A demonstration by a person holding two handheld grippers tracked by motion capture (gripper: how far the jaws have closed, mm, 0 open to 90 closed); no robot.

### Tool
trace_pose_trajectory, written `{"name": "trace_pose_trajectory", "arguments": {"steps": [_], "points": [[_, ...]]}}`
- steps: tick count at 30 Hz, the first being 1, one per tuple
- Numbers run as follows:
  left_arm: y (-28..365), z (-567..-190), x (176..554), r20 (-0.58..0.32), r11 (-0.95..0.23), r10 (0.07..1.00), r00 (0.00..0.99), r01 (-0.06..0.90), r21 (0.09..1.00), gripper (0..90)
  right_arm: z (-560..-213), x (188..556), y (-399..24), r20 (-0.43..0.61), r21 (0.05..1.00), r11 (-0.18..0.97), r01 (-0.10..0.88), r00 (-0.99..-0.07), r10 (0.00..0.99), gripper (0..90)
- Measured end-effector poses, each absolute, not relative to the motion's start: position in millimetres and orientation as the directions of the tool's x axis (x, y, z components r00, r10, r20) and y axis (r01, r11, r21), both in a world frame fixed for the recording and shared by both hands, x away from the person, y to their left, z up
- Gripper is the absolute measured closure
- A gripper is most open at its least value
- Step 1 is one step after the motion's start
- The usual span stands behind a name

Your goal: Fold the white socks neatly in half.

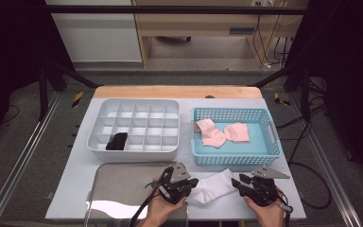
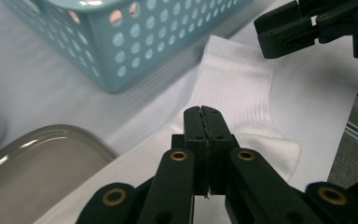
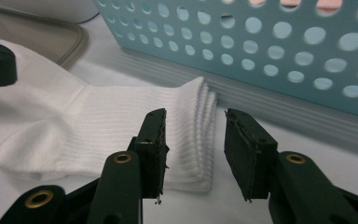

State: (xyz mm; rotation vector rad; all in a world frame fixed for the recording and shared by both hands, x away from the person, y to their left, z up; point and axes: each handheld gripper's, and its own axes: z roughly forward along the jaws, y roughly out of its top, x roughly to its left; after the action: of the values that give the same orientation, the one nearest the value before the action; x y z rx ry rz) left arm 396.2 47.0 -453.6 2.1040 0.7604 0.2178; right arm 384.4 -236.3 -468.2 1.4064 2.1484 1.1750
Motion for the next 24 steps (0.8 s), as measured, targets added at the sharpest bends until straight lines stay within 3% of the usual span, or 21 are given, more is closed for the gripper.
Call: {"name": "trace_pose_trajectory", "arguments": {"steps": [13,24], "points": [[35,-473,394,-0.122,-0.504,0.575,0.809,0.468,0.726,89.3,-476,386,-230,0.164,0.722,0.215,0.657,-0.465,0.870,59.8],[32,-478,393,-0.107,-0.525,0.573,0.812,0.464,0.714,89.2,-477,388,-228,0.208,0.685,0.198,0.701,-0.450,0.869,77.9]]}}
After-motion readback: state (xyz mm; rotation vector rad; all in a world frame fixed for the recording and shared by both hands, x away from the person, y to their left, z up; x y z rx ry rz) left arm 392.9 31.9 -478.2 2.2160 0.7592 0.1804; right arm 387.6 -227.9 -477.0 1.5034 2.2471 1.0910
